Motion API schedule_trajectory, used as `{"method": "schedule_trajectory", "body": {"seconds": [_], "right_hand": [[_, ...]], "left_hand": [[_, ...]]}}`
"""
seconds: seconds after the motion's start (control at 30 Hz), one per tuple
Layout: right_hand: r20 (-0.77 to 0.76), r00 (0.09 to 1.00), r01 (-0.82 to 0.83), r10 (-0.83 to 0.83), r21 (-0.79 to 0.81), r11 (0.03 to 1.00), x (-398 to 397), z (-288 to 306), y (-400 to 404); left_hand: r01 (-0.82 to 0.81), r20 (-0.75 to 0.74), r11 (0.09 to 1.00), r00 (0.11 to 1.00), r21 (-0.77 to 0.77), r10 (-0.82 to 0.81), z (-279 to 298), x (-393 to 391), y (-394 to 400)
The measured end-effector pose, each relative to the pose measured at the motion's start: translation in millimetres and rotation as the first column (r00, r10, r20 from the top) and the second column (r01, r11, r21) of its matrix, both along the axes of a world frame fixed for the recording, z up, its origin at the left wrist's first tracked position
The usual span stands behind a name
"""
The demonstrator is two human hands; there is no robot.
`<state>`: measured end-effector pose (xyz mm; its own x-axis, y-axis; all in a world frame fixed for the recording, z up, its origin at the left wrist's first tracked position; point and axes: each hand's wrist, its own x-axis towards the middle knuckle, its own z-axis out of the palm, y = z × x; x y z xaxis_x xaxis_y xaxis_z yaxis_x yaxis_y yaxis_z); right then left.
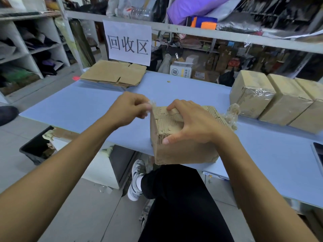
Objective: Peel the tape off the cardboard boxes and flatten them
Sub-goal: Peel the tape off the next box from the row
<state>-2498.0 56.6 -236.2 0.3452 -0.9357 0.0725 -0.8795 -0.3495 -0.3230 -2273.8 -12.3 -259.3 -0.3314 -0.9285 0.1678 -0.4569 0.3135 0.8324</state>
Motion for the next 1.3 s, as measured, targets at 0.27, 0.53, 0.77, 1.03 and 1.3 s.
{"method": "schedule_trajectory", "body": {"seconds": [0.27, 0.53, 0.77, 1.03, 1.3], "right_hand": [[0.013, 1.0, 0.018, -0.017, -0.011, 1.0, -2.0, -1.6, -3.8], [0.03, 0.999, 0.018, -0.018, 0.003, 1.0, -1.9, -2.1, -7.2], [0.042, 0.999, 0.033, -0.033, -0.003, 0.999, 0.3, -2.7, -12.9], [0.037, 0.998, 0.048, -0.048, 0.003, 0.999, 1.6, -3.8, -15.1], [0.03, 0.998, 0.048, -0.048, 0.003, 0.999, 2.1, -3.0, -13.1]], "left_hand": [[-0.427, -0.286, 0.884, 0.886, -0.192, 0.366, -5.9, -15.5, -4.1], [-0.626, -0.538, 0.779, 0.668, -0.034, 0.513, -18.2, -41.6, -18.7], [-0.454, -0.349, 0.859, 0.785, 0.236, 0.511, -19.6, -35.7, -41.7], [-0.084, -0.222, 0.943, 0.962, 0.321, 0.161, -5.7, -23.9, -29.1], [-0.152, -0.218, 0.879, 0.937, 0.452, 0.274, -9.0, -25.2, -32.4]]}}
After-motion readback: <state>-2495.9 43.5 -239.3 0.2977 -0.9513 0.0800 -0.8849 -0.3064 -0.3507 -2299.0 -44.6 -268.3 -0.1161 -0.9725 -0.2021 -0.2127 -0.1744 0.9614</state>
